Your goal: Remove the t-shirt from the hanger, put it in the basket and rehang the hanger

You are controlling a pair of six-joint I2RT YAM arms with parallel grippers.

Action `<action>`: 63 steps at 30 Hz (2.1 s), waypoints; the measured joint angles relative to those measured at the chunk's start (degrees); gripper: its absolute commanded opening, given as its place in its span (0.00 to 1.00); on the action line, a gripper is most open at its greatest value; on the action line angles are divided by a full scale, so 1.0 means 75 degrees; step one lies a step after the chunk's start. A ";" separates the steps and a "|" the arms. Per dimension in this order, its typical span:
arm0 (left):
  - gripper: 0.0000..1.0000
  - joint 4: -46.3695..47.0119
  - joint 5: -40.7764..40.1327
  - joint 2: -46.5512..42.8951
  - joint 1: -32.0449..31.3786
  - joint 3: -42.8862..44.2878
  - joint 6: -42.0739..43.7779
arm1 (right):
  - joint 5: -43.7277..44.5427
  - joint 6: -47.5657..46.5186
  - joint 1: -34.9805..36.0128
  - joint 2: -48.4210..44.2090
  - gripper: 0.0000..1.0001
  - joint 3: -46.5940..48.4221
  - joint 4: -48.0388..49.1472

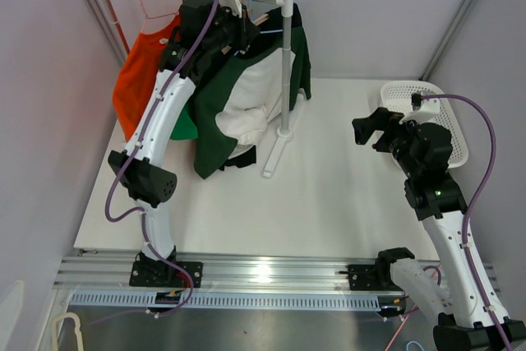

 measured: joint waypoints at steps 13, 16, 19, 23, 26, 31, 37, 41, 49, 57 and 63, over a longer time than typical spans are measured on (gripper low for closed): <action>0.01 -0.0262 -0.0810 -0.0230 0.0012 0.0000 -0.0044 | -0.0009 0.0000 -0.0015 0.0020 0.99 0.0000 -0.0003; 0.01 -0.0291 -0.0842 -0.0245 0.0125 0.0003 -0.0172 | -0.0026 0.0000 -0.0015 0.0026 0.99 0.0000 -0.0020; 0.01 -0.0329 -0.0711 -0.0245 0.0449 0.0003 -0.0417 | -0.0029 0.0003 -0.0015 0.0026 0.99 0.0006 -0.0050; 0.01 -0.0335 -0.0318 -0.0236 0.1268 0.0006 -0.0848 | -0.0029 0.0000 -0.0015 0.0026 0.99 0.0073 -0.0087; 0.01 -0.0312 -0.0146 -0.0207 0.1816 0.0044 -0.1075 | -0.0029 0.0000 -0.0015 0.0026 1.00 0.0146 -0.0117; 0.01 -0.0277 0.0006 -0.0157 0.2084 0.0117 -0.1364 | -0.0026 0.0000 -0.0015 0.0023 0.99 0.0216 -0.0119; 0.01 -0.0289 0.0117 -0.0157 0.1504 0.0265 -0.1349 | -0.0026 0.0003 -0.0015 0.0026 1.00 0.0216 -0.0137; 0.01 -0.0277 0.0181 -0.0172 0.1011 0.0329 -0.1343 | -0.0029 0.0003 -0.0015 0.0029 0.99 0.0216 -0.0137; 0.01 -0.0268 0.0187 -0.0321 0.0746 0.0347 -0.1244 | -0.0044 0.0006 -0.0015 0.0035 0.99 0.0216 -0.0154; 0.01 -0.0300 -0.0050 -0.0548 0.0627 0.0347 -0.1233 | -0.0102 0.0009 -0.0015 0.0044 0.99 0.0216 -0.0166; 0.01 -0.0481 -0.1480 -0.1443 0.0192 -0.0239 -0.1282 | -0.0469 0.0012 -0.0015 0.0169 0.99 0.0306 -0.0105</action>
